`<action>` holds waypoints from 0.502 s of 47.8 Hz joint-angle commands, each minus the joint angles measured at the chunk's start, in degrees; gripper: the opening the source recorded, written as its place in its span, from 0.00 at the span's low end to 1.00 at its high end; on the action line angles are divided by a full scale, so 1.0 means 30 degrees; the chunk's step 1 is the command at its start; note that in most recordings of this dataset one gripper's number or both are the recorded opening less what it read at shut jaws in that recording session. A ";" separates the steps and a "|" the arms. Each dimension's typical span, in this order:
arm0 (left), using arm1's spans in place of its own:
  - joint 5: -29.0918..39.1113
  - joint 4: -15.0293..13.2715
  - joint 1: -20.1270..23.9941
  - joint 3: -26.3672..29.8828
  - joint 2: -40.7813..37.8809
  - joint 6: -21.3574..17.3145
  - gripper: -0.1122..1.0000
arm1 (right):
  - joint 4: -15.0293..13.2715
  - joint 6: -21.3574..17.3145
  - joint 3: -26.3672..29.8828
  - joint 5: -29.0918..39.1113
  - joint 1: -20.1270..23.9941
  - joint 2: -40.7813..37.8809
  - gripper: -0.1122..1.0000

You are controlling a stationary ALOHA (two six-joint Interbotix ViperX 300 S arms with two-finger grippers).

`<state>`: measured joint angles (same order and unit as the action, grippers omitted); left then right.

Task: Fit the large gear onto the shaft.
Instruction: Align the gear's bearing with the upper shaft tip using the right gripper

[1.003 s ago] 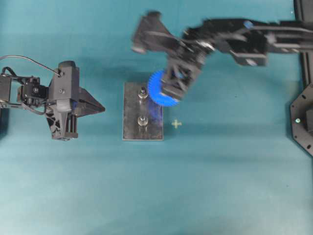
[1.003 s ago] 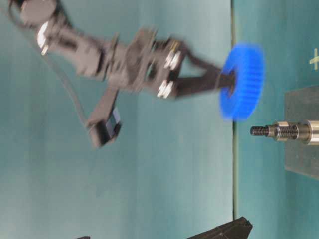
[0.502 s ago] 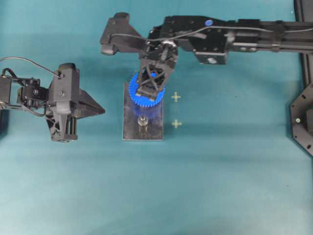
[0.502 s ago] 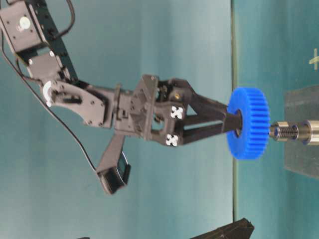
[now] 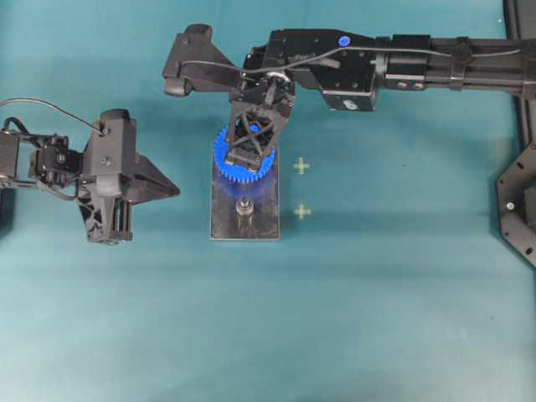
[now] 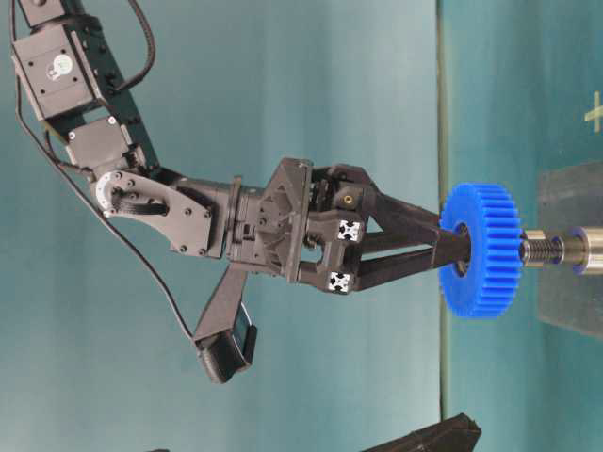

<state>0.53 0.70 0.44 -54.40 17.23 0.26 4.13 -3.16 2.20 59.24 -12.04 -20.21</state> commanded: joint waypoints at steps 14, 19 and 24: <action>-0.0088 0.0059 -0.0059 0.0205 0.0234 0.0059 0.10 | 0.0059 0.0322 0.0381 0.0146 -0.0176 0.0352 0.54; -0.0088 0.0059 -0.0059 0.0176 0.0234 0.0029 0.10 | 0.0059 0.0439 0.0381 0.0117 -0.0176 0.0381 0.54; -0.0088 0.0059 -0.0059 0.0146 0.0234 0.0029 0.10 | 0.0059 0.0439 0.0381 0.0146 -0.0234 0.0381 0.54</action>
<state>0.53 0.70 0.35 -54.40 17.23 0.35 4.22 -2.46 2.20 59.68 -12.39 -20.30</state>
